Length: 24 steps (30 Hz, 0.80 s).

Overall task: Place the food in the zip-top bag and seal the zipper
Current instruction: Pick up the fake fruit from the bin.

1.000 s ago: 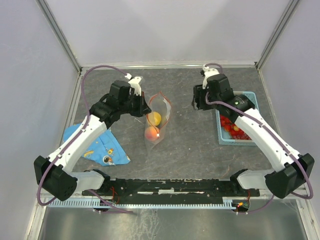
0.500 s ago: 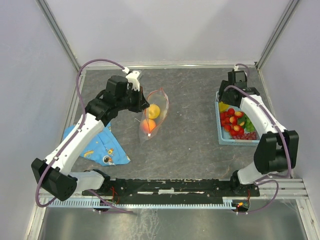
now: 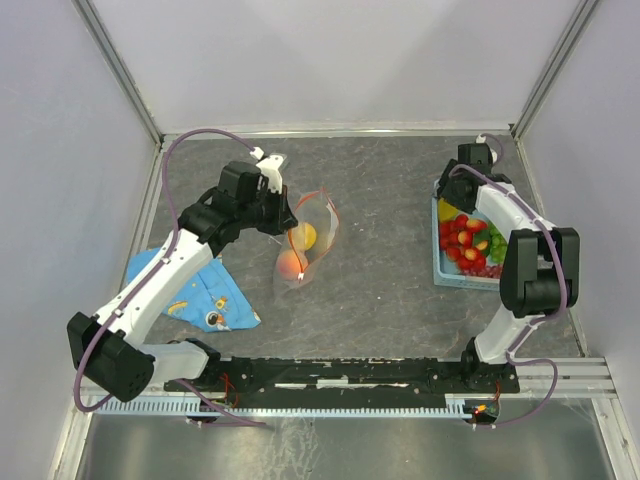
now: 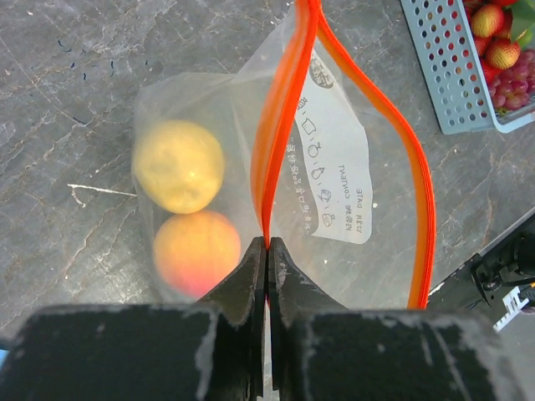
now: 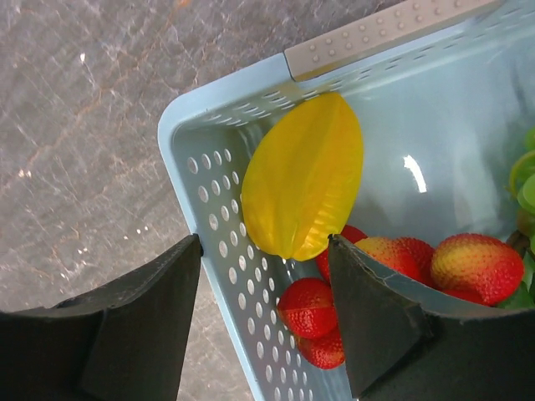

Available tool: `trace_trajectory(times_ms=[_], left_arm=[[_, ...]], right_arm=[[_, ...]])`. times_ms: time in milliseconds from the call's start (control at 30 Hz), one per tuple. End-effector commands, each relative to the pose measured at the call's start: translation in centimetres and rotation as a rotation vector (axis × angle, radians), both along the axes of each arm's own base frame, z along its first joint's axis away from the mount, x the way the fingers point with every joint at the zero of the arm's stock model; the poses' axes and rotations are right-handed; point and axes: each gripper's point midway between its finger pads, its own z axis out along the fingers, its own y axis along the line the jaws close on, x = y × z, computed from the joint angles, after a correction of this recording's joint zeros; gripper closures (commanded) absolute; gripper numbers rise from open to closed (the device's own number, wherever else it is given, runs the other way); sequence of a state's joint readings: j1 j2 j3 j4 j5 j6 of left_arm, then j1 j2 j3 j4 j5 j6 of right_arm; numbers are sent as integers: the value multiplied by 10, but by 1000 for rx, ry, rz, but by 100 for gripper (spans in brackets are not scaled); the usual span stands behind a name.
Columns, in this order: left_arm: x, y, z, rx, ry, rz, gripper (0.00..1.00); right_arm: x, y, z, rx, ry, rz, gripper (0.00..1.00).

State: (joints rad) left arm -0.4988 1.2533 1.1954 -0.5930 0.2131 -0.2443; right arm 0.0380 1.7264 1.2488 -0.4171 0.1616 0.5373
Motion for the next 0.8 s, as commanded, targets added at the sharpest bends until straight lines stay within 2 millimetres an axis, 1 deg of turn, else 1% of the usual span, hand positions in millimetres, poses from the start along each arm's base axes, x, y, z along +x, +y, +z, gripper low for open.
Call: trace_trajectory(times_ms=[0, 67, 133, 300, 367, 467, 533, 633, 767], left_arm=[[4, -3, 20, -37, -83, -24, 97], [4, -5, 18, -44, -76, -30, 97], [3, -6, 17, -49, -70, -33, 97], [4, -6, 16, -49, -67, -31, 97], [4, -6, 16, -49, -67, -30, 97], [4, -5, 16, -49, -66, -29, 97], [3, -5, 17, -50, -68, -29, 97], [3, -6, 17, -51, -69, -30, 97], [3, -6, 17, -53, -70, -31, 97]], right_arm=[[14, -16, -12, 17, -26, -76, 30], [15, -18, -14, 30, -25, -81, 30], [16, -17, -10, 63, -50, -72, 30], [17, -12, 20, 106, -112, -33, 28], [17, -16, 31, 92, -138, -48, 28], [16, -30, 37, 50, -152, -108, 28], [19, -35, 35, 49, -156, -140, 29], [25, -40, 23, 48, -137, -174, 29], [30, -40, -2, 63, -92, -204, 28]])
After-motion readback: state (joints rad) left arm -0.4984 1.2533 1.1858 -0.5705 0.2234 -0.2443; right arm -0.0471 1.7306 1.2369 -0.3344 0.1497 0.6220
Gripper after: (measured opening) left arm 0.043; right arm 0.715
